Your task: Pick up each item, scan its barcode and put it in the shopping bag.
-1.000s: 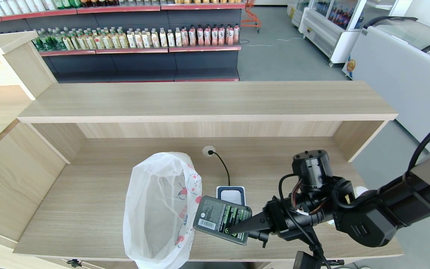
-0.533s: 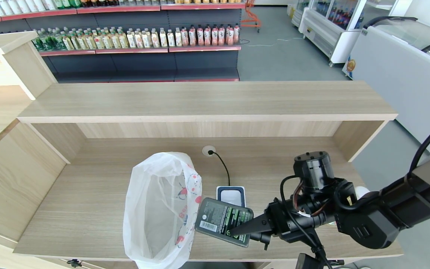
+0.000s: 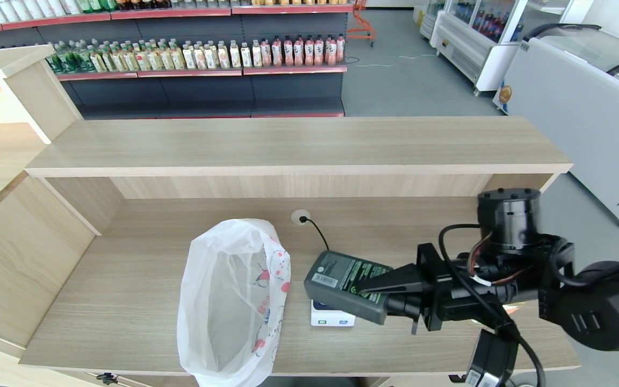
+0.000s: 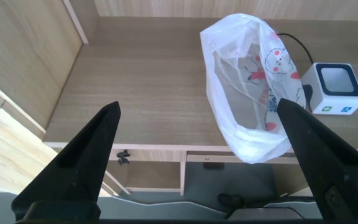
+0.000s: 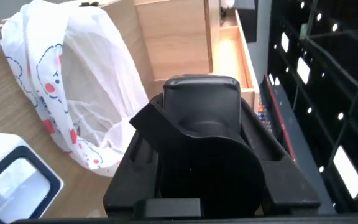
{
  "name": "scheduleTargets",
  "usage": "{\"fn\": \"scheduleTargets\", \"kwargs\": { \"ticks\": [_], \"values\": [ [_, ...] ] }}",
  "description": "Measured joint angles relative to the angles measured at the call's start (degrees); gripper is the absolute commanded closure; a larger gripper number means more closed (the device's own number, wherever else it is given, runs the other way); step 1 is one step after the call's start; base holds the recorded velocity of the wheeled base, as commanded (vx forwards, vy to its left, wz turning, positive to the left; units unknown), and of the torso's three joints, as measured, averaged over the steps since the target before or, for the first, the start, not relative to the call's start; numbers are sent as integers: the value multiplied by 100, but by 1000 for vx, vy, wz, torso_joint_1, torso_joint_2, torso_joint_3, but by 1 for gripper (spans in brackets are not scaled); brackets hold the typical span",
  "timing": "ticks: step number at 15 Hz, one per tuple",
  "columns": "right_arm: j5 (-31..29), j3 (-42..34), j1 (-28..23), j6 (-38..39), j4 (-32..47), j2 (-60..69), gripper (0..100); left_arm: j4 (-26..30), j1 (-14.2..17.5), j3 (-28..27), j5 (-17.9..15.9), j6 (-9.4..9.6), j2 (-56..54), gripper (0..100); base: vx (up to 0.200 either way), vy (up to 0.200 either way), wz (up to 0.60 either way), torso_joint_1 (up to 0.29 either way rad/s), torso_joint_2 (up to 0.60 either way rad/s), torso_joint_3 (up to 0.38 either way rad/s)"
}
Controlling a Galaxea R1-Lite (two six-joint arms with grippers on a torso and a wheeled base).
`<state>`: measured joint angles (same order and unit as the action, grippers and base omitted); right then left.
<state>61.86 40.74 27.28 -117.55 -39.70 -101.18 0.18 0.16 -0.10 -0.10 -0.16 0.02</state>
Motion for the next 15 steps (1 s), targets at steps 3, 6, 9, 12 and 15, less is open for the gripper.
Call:
{"fn": "scheduleTargets", "kwargs": {
  "ticks": [3, 6, 9, 12, 15],
  "values": [
    [-318, -351, -979, 1292, 101, 863, 100, 0, 0, 0, 2, 0, 0, 0, 0, 0, 0, 0, 0, 0],
    [-446, -717, -1467, 4159, 427, 1548, 100, 0, -5, 0, 2, 2, 0, 0, 0, 0, 0, 0, 0, 0],
    [-646, -814, -1673, 7612, 624, 2076, 100, 0, 0, 0, 2, 0, 0, 0, 0, 0, 0, 0, 0, 0],
    [-1675, -913, -1725, 11826, 801, 2500, 100, -2, 0, 0, 2, 0, 0, 0, 0, 0, 0, 0, 0, 0],
    [-2683, -880, -1602, 15033, 873, 2647, 100, 0, 0, 0, 2, 0, 0, 0, 0, 0, 0, 0, 0, 0]
  ]
}}
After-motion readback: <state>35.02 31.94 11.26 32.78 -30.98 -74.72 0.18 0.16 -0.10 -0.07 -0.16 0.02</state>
